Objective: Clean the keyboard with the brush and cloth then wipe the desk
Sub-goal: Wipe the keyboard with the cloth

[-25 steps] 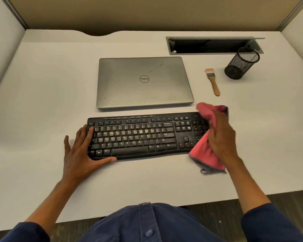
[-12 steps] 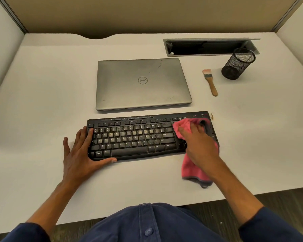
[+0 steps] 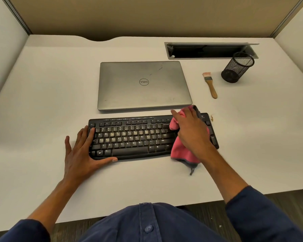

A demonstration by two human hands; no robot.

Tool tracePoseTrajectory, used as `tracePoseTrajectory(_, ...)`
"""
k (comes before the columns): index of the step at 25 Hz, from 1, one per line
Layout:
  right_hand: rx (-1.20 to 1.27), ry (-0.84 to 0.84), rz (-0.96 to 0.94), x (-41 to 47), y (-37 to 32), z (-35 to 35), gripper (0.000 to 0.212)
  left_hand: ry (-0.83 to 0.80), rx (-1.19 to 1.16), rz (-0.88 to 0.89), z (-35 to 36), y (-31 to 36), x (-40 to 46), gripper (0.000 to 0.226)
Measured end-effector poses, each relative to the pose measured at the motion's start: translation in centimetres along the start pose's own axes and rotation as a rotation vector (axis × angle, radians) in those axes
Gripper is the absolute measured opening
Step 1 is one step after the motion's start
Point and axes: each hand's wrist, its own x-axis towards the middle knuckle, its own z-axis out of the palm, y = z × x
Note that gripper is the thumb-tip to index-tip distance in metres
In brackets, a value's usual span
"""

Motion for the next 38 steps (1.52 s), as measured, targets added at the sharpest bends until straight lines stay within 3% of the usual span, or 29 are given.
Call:
tracePoseTrajectory(5,-0.001,-0.030,-0.005,0.5,-0.8,1.0,0.045,-0.001,0.004,-0.005,-0.1,0.1,0.0,0.131)
tracePoseTrajectory(11,0.024,-0.126,0.010,-4.2,0.3,-1.3,0.030,0.014,-0.009,0.004,0.0,0.0,-0.1,0.131)
tracePoseTrajectory(15,0.148,0.124,0.089,-1.0,0.5,-1.6,0.043,0.004,-0.055,0.022,0.1,-0.4,0.0,0.130)
tracePoseTrajectory(18,0.068,-0.065,0.016,-0.8,-2.0,0.5,0.055,-0.004,-0.097,0.044,-0.2,-0.7,0.2,0.127)
tracePoseTrajectory(20,-0.069,-0.086,-0.032,-1.9,-3.6,1.3,0.064,0.005,-0.083,0.046,-0.3,-0.8,0.2,0.127)
tracePoseTrajectory(24,-0.277,-0.123,-0.152,-5.1,-5.6,0.4,0.050,0.021,-0.050,0.035,-0.1,-0.8,0.1,0.127)
tracePoseTrajectory(27,-0.153,-0.232,-0.194,-5.5,-6.0,-1.9,0.040,0.020,-0.043,0.053,-0.1,-1.2,0.2,0.127)
tracePoseTrajectory(30,0.054,-0.012,-0.109,-2.4,-5.6,-1.6,0.043,0.012,-0.101,0.073,-0.4,-1.6,0.3,0.127)
tracePoseTrajectory(32,0.244,0.029,-0.048,-0.4,-5.5,0.9,0.052,0.012,-0.121,0.080,-0.4,-1.9,0.4,0.126)
tracePoseTrajectory(35,0.196,-0.038,-0.068,0.2,-6.5,5.3,0.074,0.003,-0.121,0.074,-0.2,-2.0,0.4,0.126)
tracePoseTrajectory(38,0.191,0.035,-0.136,0.3,-7.5,6.5,0.074,0.020,-0.134,0.069,-0.1,-1.9,0.5,0.127)
